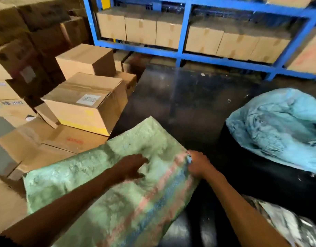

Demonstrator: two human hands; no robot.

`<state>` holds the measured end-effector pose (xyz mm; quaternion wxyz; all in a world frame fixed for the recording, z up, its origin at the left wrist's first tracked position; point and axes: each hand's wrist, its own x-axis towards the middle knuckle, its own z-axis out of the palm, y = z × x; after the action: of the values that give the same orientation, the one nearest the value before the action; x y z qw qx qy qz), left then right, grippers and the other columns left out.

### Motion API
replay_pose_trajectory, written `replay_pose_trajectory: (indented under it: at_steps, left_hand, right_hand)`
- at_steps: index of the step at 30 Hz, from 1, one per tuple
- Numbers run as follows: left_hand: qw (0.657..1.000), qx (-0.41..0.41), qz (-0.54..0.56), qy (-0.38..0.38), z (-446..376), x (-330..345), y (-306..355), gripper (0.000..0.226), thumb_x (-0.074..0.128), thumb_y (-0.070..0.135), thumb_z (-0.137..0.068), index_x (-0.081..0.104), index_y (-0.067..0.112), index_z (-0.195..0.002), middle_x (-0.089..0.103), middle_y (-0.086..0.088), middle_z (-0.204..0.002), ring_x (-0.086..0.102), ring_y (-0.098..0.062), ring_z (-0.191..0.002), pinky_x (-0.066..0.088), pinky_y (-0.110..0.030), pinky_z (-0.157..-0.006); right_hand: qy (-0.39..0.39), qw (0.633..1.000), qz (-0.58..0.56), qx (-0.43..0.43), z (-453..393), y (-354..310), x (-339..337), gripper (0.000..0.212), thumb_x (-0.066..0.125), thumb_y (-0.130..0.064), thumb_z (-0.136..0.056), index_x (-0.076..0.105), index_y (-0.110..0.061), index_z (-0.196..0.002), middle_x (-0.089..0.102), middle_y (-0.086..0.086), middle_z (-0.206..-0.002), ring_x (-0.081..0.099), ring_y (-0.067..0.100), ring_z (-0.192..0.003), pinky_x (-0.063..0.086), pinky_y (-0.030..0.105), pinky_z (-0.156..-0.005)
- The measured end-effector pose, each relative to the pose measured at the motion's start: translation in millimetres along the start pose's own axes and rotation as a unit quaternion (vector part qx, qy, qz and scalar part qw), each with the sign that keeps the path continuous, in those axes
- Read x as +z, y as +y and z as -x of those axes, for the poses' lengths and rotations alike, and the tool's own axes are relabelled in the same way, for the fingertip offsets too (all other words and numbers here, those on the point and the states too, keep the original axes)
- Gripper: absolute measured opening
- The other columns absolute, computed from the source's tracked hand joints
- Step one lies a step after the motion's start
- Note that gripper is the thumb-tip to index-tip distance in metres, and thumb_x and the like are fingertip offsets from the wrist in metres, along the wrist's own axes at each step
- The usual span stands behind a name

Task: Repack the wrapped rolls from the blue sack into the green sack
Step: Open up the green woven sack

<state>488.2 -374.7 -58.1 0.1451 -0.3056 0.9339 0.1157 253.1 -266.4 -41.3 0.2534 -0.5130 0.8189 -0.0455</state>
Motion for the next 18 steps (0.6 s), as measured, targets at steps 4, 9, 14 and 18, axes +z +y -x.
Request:
replay_pose_trajectory:
  at_steps: [4,9,14,18]
  left_hand:
    - [0.958,0.205,0.026,0.200,-12,-38,7,0.088,0.049,0.056,-0.085,0.004,0.021,-0.151,0.007,-0.012,-0.159,0.006,-0.026,-0.147,0.009,-0.036,-0.117]
    - [0.929,0.306,-0.156,0.139,-17,-96,14,0.060,0.069,0.041,-0.075,0.048,0.007,-0.118,0.065,-0.015,-0.107,0.060,-0.034,-0.105,0.027,-0.039,-0.100]
    - [0.904,0.288,-0.221,0.224,17,-167,1,0.046,0.038,0.052,-0.095,0.041,0.013,-0.120,0.062,-0.011,-0.085,0.057,-0.032,-0.073,0.029,-0.033,-0.058]
    - [0.899,0.210,-0.271,0.274,27,-254,-14,0.042,0.051,0.037,-0.093,0.035,0.016,-0.126,0.061,-0.008,-0.093,0.056,-0.025,-0.073,0.030,-0.032,-0.059]
  right_hand:
    - [0.013,0.992,-0.060,-0.106,25,-35,-29,0.037,0.064,-0.012,-0.073,0.063,-0.009,-0.109,0.063,0.005,-0.104,0.061,0.021,-0.095,0.051,0.035,-0.083]
    - [-0.072,0.982,-0.014,-0.175,53,-56,-94,0.036,0.074,-0.028,-0.068,0.066,-0.017,-0.101,0.060,-0.005,-0.088,0.057,0.010,-0.078,0.049,0.027,-0.070]
    - [-0.144,0.974,0.115,-0.135,64,-59,-116,0.044,0.074,-0.052,-0.057,0.067,-0.019,-0.085,0.071,0.002,-0.089,0.063,0.009,-0.080,0.051,0.032,-0.088]
    - [0.054,0.974,0.172,-0.140,59,-82,-182,0.039,0.074,-0.044,-0.072,0.066,-0.020,-0.101,0.067,0.000,-0.098,0.062,0.020,-0.093,0.047,0.029,-0.081]
